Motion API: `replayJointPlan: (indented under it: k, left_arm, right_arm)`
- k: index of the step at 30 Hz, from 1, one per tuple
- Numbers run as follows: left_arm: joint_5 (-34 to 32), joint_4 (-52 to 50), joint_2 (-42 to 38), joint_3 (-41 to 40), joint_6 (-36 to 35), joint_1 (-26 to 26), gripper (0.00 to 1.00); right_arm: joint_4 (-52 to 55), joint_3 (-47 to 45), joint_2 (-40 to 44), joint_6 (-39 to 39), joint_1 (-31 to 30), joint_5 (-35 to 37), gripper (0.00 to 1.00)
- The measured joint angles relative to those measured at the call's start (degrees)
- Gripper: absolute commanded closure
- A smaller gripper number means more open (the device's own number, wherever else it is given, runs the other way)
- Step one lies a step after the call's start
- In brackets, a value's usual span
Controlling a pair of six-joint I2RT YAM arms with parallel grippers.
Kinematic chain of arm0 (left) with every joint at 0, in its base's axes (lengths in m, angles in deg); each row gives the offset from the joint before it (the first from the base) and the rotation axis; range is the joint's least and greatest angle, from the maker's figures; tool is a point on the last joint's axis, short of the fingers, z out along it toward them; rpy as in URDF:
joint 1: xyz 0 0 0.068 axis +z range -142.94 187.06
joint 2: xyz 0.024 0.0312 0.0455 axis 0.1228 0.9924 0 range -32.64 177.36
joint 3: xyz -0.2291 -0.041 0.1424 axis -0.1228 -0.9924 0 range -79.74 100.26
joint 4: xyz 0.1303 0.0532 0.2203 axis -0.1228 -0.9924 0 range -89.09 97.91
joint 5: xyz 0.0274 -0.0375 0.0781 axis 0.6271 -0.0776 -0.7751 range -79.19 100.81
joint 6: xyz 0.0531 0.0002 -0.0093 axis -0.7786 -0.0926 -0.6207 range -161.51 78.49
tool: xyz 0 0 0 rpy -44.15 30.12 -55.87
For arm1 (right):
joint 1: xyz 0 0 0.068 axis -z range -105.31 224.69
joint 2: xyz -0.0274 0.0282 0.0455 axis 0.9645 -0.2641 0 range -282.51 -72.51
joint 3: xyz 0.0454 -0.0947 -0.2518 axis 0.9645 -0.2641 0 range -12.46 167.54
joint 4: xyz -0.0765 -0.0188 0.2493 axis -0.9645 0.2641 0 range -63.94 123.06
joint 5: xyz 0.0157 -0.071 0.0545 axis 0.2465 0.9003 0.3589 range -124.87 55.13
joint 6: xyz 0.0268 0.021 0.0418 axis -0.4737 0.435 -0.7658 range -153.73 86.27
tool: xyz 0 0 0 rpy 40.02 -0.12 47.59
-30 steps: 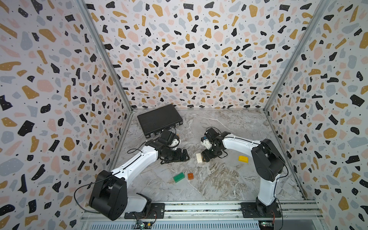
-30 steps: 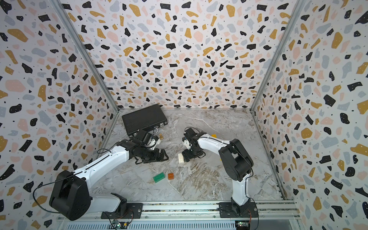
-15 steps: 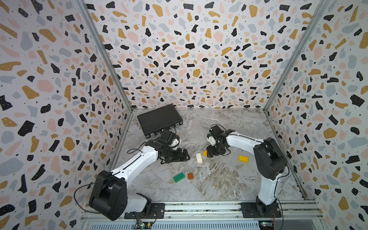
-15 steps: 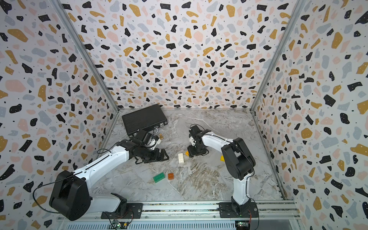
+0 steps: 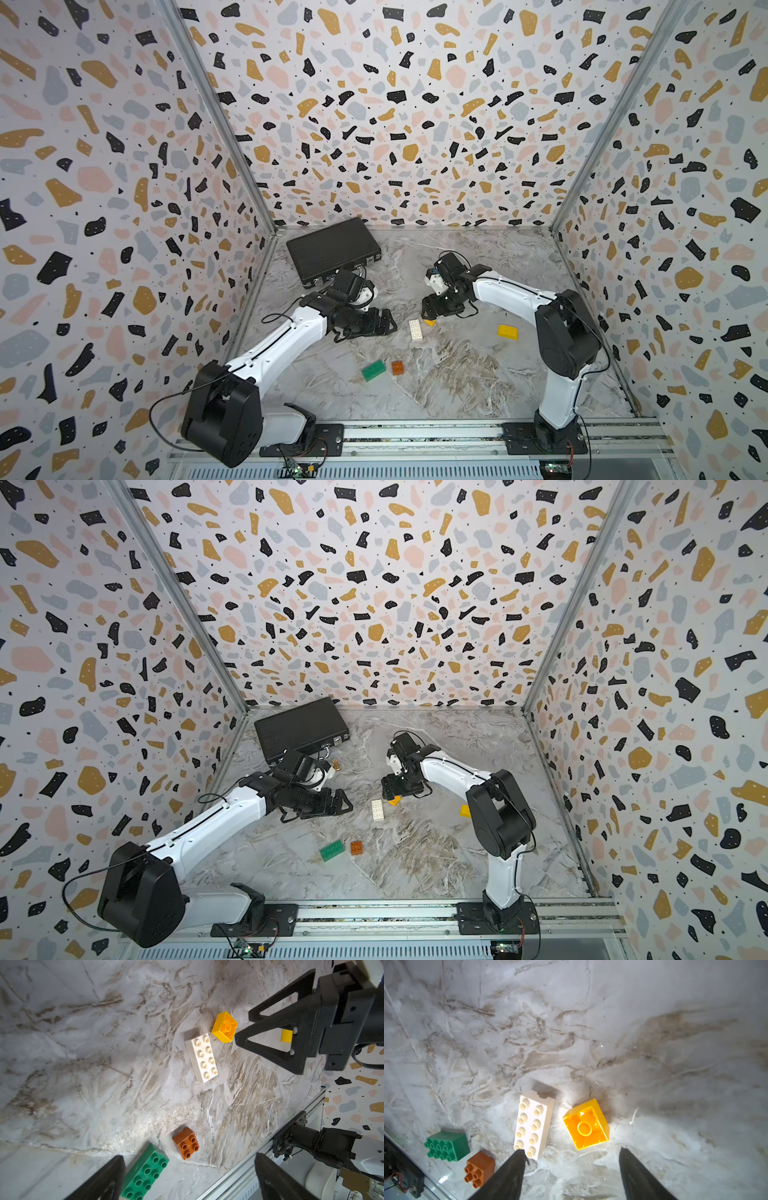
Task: Assemble an ice cream with lego
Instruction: Adjust the lego brick at the center of the board, then pick up the lego brick from the center of the board.
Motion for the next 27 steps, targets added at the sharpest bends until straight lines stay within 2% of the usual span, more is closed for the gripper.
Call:
replayJointPlan:
  k: [13, 21, 25, 27]
  left_arm:
    - [-0.33, 0.00, 0.00, 0.00, 0.09, 0.00, 0.04]
    - [-0.26, 0.02, 0.13, 0.00, 0.44, 0.00, 0.04]
    - [-0.24, 0.04, 0.13, 0.00, 0.55, 0.00, 0.04]
    - [-0.22, 0.02, 0.13, 0.00, 0.61, 0.00, 0.05]
  right_arm:
    - [3.93, -0.46, -0.35, 5.27, -1.16, 3.08, 0.26]
    - [6.19, 3.54, -5.27, 8.26, -1.38, 4.66, 0.27]
    - [7.23, 5.46, -7.76, 8.81, -1.38, 5.84, 0.31]
    - [7.45, 6.21, -8.66, 9.01, -1.38, 6.25, 0.38]
